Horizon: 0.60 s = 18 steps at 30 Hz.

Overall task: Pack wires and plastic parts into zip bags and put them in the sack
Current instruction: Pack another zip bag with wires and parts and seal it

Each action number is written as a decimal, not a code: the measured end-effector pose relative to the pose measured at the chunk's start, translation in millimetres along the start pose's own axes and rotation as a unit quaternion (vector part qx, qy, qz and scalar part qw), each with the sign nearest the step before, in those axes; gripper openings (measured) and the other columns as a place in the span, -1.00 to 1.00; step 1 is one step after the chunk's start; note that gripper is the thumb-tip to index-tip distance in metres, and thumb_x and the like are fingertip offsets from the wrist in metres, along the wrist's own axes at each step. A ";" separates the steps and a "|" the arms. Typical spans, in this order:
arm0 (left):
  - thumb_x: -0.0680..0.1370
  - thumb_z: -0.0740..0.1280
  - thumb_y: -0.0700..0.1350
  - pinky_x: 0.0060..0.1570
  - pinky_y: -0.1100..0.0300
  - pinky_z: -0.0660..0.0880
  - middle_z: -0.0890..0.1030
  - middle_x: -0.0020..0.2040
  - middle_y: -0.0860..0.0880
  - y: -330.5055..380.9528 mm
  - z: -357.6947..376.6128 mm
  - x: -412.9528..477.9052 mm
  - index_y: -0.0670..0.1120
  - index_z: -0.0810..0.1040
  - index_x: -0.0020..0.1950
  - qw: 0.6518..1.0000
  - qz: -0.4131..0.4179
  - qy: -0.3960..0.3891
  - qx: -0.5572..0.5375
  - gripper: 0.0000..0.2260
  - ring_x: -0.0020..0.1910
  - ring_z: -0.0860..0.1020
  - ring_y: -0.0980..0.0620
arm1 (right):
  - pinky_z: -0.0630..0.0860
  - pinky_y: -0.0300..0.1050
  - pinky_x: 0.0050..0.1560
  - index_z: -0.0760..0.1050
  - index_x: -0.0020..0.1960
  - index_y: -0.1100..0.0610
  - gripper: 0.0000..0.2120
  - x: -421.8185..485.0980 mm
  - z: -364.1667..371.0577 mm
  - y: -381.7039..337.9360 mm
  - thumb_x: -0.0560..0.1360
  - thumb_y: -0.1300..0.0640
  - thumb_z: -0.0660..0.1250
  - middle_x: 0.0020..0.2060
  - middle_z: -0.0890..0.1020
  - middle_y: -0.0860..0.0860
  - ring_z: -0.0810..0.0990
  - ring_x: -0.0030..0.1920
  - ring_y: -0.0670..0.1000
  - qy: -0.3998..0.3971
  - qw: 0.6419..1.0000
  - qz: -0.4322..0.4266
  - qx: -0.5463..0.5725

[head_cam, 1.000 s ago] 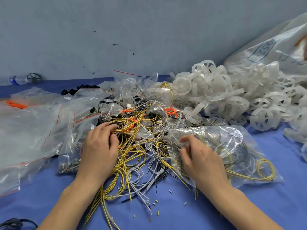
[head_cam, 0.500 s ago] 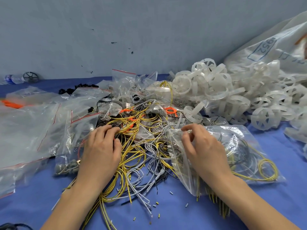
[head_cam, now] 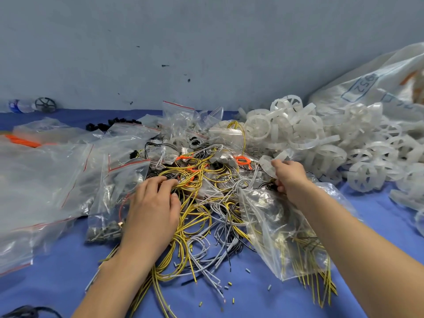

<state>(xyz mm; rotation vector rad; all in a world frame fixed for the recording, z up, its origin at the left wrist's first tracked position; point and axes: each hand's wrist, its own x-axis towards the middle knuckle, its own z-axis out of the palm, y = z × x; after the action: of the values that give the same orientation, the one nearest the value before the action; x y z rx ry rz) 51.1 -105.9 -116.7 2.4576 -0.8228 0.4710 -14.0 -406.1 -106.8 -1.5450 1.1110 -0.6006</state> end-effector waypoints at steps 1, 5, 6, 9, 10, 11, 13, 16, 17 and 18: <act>0.59 0.24 -0.10 0.30 -0.05 0.32 0.50 0.27 -0.03 0.2 0.3 0.3 -0.04 0.52 0.29 1.000 -0.002 -0.001 0.000 -0.72 0.31 0.37 -0.06 | 0.39 -0.10 -0.34 0.47 0.03 0.10 -0.83 2.7 0.7 0.3 0.55 0.00 0.32 -0.28 0.50 0.05 0.45 -0.31 0.06 0.009 1.000 -0.015 -0.020; 0.60 0.21 -0.08 0.32 -0.02 0.30 0.48 0.29 -0.02 0.7 -0.5 1.3 -0.03 0.51 0.31 1.000 -0.003 -0.004 -0.010 -0.71 0.32 0.35 -0.03 | 0.40 -0.08 -0.06 0.54 0.18 0.11 -0.68 -0.4 -2.7 3.1 0.51 -0.03 0.41 0.04 0.60 0.06 0.53 -0.03 0.07 0.026 0.996 -0.071 -0.051; 0.60 0.21 -0.08 0.33 -0.01 0.29 0.48 0.29 -0.02 0.4 -0.9 0.7 -0.03 0.50 0.31 1.000 -0.005 -0.007 -0.015 -0.70 0.33 0.34 -0.03 | 0.42 -0.08 -0.01 0.55 0.19 0.10 -0.66 -6.8 -3.8 2.5 0.51 -0.05 0.41 0.11 0.60 0.06 0.55 0.03 0.07 0.031 0.991 -0.101 -0.077; 0.62 0.19 -0.08 0.37 -0.02 0.27 0.46 0.33 -0.02 3.0 -3.7 -0.6 -0.03 0.49 0.34 0.999 -0.007 0.004 -0.051 -0.70 0.36 0.32 -0.01 | 0.40 -0.10 0.02 0.51 0.17 0.12 -0.64 -40.7 -6.4 -3.5 0.52 -0.12 0.37 0.11 0.47 0.05 0.50 0.07 0.05 0.073 0.947 -0.259 -0.175; 0.62 0.19 -0.08 0.37 -0.02 0.28 0.46 0.33 -0.03 6.2 -5.8 -0.4 -0.03 0.49 0.34 0.997 0.001 0.022 -0.068 -0.71 0.36 0.32 -0.01 | 0.35 -0.15 0.03 0.48 0.14 0.15 -0.65 -56.5 -7.0 -5.7 0.52 -0.09 0.37 0.09 0.43 0.05 0.45 0.06 0.03 0.089 0.921 -0.325 -0.194; 0.63 0.19 -0.08 0.36 -0.01 0.31 0.46 0.33 -0.02 11.0 -9.2 -0.6 -0.03 0.49 0.33 0.995 0.017 0.050 -0.086 -0.72 0.35 0.34 0.01 | 0.32 -0.19 0.05 0.46 0.10 0.18 -0.67 -74.6 -8.0 -7.2 0.51 -0.04 0.39 0.07 0.39 0.05 0.40 0.06 0.00 0.097 0.894 -0.388 -0.203; 0.65 0.18 -0.06 0.29 0.13 0.36 0.49 0.25 0.05 24.7 -17.3 -2.5 0.00 0.49 0.30 0.982 0.062 0.104 -0.146 -0.75 0.28 0.41 0.09 | 0.35 -0.21 0.06 0.45 0.05 0.21 -0.71 -109.7 -10.0 -5.1 0.47 0.06 0.43 0.09 0.39 0.06 0.40 0.04 -0.02 0.076 0.848 -0.479 -0.215; 0.65 0.18 0.05 0.03 0.39 0.39 0.50 0.04 0.20 52.0 -25.5 -16.9 0.08 0.46 0.28 0.951 0.131 0.065 -0.271 -0.77 0.03 0.52 0.18 | 0.41 -0.19 -0.23 0.44 0.02 0.16 -0.70 -149.1 -12.6 9.7 0.42 0.08 0.47 0.12 0.44 0.05 0.54 -0.16 0.04 0.012 0.821 -0.508 -0.260; 0.64 0.18 0.09 -0.03 0.41 0.39 0.50 -0.01 0.20 60.4 -24.9 -23.7 0.10 0.45 0.29 0.945 0.157 0.033 -0.284 -0.75 -0.04 0.53 0.18 | 0.35 -0.21 -0.34 0.43 0.02 0.13 -0.69 -157.9 -13.8 16.0 0.40 0.05 0.48 0.11 0.43 0.02 0.53 -0.21 0.03 0.007 0.817 -0.509 -0.271; 0.63 0.18 0.11 -0.06 0.38 0.41 0.49 -0.05 0.20 67.4 -22.8 -30.4 0.12 0.44 0.30 0.943 0.181 0.007 -0.281 -0.74 -0.08 0.53 0.17 | 0.28 -0.29 -0.41 0.42 0.00 0.10 -0.69 -164.7 -15.6 22.2 0.39 0.02 0.47 0.10 0.41 0.00 0.48 -0.26 -0.01 0.008 0.813 -0.513 -0.277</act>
<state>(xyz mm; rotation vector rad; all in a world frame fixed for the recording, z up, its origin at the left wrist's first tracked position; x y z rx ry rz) -18.2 -125.8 -88.7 1.7835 -1.2194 0.3196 -106.0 -267.5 -93.9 -2.6670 0.3527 -1.0460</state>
